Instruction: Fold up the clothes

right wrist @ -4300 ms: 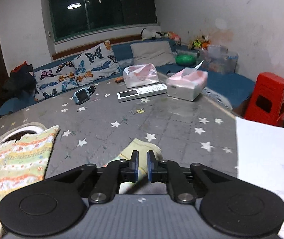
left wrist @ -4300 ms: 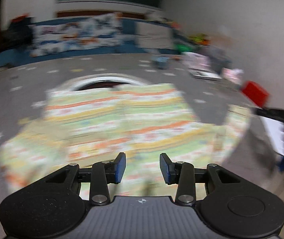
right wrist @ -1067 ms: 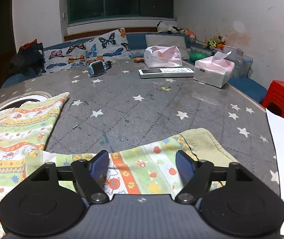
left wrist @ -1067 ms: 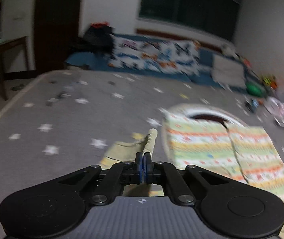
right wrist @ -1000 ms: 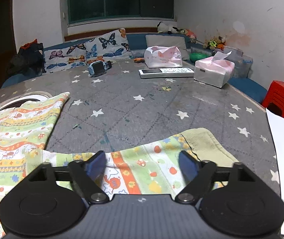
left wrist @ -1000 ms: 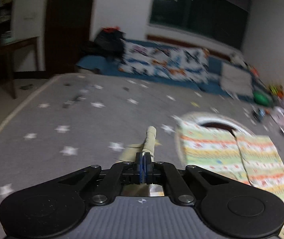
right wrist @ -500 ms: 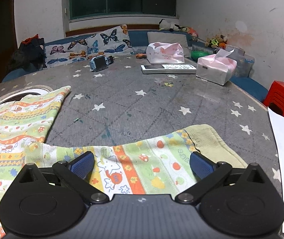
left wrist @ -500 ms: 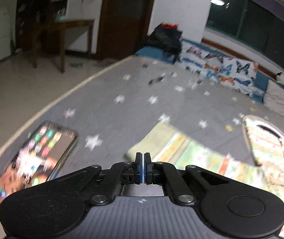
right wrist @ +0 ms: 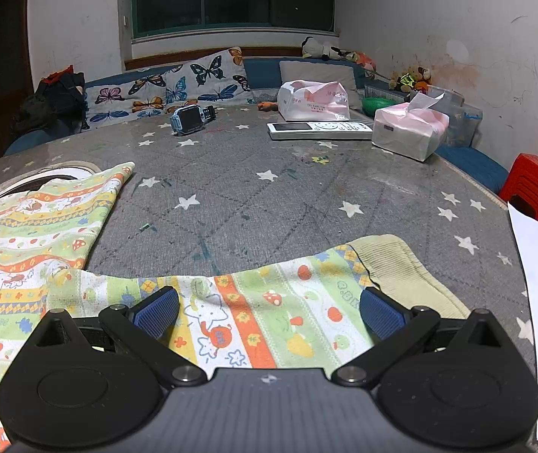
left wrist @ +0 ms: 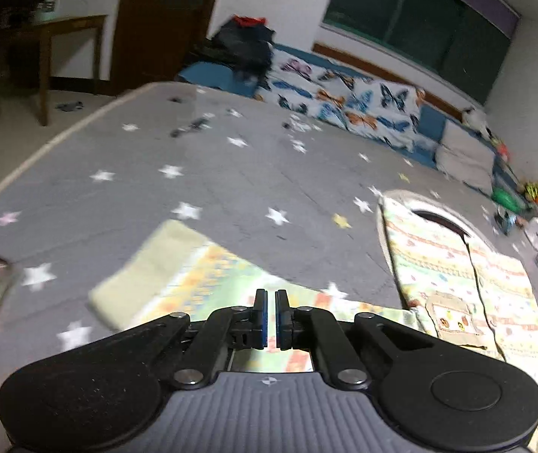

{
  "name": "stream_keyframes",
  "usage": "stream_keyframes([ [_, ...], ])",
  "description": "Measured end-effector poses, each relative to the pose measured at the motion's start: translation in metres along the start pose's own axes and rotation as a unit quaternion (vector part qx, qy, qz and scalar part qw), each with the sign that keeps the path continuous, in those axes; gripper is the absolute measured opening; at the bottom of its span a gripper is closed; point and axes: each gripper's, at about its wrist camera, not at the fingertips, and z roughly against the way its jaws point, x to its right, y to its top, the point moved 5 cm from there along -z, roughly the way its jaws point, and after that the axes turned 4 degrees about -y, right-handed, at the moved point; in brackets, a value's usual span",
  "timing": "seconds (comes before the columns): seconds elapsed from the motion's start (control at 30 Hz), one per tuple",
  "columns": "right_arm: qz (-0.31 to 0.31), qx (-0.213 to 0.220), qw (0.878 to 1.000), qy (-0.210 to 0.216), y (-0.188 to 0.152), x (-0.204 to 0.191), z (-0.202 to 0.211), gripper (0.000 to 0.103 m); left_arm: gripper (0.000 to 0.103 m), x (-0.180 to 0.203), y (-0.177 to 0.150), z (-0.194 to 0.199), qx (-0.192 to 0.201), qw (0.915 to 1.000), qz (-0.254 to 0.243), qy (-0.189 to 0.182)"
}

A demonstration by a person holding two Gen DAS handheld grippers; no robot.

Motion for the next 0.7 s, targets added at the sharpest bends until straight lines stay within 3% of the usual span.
stream_keyframes([
  [0.13,-0.001,0.001,1.000,0.001,0.000,0.001,0.000,0.103,0.004,0.005,-0.005,-0.017,-0.007,0.9998,-0.020,0.008],
  [0.37,0.000,0.002,1.000,0.002,-0.001,0.000,0.001,0.103,0.006,-0.012,-0.008,-0.011,0.011,0.9944,-0.058,0.088],
  [0.43,0.007,0.000,1.000,0.001,0.000,-0.001,0.002,0.103,0.006,-0.013,-0.006,-0.007,0.003,0.9946,-0.051,0.091],
  [0.53,0.026,0.000,1.000,0.005,0.002,-0.008,0.008,0.103,0.006,0.000,-0.004,0.003,0.000,0.9973,-0.048,0.055],
  [0.7,0.080,0.007,0.996,0.040,0.003,-0.039,0.032,0.103,0.007,0.063,-0.016,0.016,-0.012,0.9936,-0.105,-0.040],
])
